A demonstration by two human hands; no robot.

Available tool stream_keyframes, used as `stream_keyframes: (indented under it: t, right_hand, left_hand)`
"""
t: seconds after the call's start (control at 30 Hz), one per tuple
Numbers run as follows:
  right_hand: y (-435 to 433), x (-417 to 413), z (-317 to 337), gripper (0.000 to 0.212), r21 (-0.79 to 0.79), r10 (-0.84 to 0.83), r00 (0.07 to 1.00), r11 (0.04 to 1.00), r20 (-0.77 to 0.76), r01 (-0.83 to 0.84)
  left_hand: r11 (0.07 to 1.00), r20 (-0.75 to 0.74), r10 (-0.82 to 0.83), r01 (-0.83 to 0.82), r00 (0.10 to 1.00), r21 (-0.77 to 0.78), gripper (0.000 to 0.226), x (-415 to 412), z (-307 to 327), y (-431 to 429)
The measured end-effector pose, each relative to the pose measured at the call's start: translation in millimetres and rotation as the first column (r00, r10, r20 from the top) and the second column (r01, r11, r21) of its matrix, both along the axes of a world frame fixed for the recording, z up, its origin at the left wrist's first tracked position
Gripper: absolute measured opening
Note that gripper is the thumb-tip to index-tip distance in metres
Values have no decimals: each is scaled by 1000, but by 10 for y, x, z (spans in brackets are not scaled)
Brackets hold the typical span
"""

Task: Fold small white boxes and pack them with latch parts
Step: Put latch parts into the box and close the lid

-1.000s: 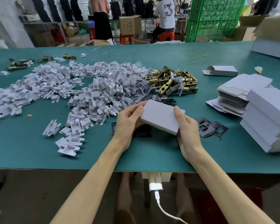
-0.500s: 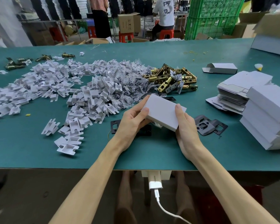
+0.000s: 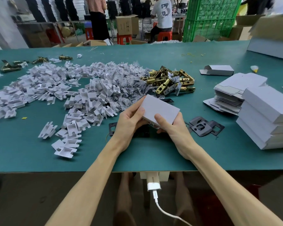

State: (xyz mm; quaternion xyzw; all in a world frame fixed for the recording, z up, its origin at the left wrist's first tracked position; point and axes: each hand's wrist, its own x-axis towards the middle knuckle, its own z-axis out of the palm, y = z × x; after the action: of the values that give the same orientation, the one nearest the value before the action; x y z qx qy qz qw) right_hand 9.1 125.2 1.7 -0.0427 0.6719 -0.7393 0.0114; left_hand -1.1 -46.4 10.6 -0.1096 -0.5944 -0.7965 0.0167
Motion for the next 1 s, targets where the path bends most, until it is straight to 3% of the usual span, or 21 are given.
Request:
stream_keyframes:
  t: [0.07,0.13,0.23,0.27,0.33,0.37,0.43,0.5,0.6,0.73,0.87,1.0]
  right_hand:
    - [-35,19,-3,73,62,-27,1000,998,-4,27]
    - [-50,36,-1,90,130,-63,998,989,-30,66]
    - [-29,95,46,110,316,-179,959,917,-217,243]
    - [-34,126,54,106,417,-159,938,863,-309,284]
    - [-76,202,38,94,680,2,886,641,-464,355]
    - [-99,231,17,88,765,83,869,520,-488,380]
    - [-98,259,14,79,849,149,879,375,-452,373]
    - [-30,255,75,73,889,173,898,305,-405,342]
    - [184,287,268,71,915,197,915,279,-353,292]
    - [631,333,750,69,892,143,892,222,-428,393]
    - [1169,273,1272,63,855,-13,860,106,-510,508]
    - [1735,222,1502,58,899,-231,877,20,-422,438]
  left_hand:
    - [999,45,32,-34,998,32,37,-13,7,3]
    - [997,82,57,-61,995,53,34,-16,15,4]
    - [998,95,63,-63,993,-4,32,3,18,11]
    - [998,92,53,-50,994,-31,31,16,14,12]
    - [997,84,33,-27,996,-77,29,43,7,14]
    - [995,80,27,-19,996,-99,29,54,6,14]
    - [985,56,38,-28,998,-171,30,73,2,16]
    - [968,24,51,-44,998,-249,30,88,5,21]
    - [974,35,20,-12,999,-225,30,107,11,30]
    - [972,32,17,-9,999,-234,40,81,-18,33]
    - [963,32,8,0,999,-271,38,49,-55,15]
    - [957,24,12,-4,1000,-291,39,28,-60,27]
